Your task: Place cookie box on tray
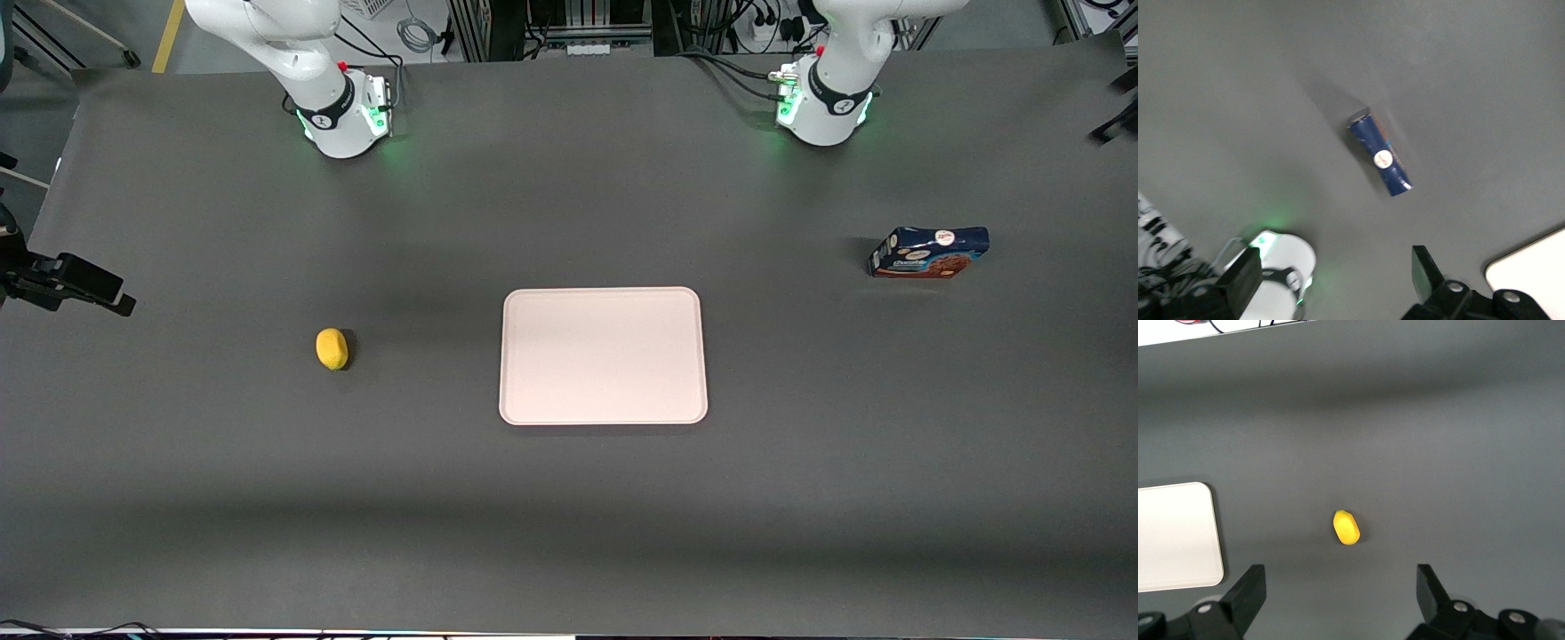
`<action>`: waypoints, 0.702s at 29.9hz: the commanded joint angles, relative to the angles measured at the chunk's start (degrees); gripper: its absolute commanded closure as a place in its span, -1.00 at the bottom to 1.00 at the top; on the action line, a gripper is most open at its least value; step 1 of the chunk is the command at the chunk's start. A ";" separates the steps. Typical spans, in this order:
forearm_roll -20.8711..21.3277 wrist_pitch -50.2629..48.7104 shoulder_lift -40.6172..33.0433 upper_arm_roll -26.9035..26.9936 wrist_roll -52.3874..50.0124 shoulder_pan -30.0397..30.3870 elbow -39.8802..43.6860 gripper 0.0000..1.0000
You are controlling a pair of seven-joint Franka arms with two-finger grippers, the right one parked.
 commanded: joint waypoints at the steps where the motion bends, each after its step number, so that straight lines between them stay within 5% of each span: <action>1: 1.69 13.22 -2.34 -0.01 -3.36 -0.28 -11.79 -1.00; 21: 1.78 45.05 15.32 0.25 -14.09 0.25 -21.38 -1.00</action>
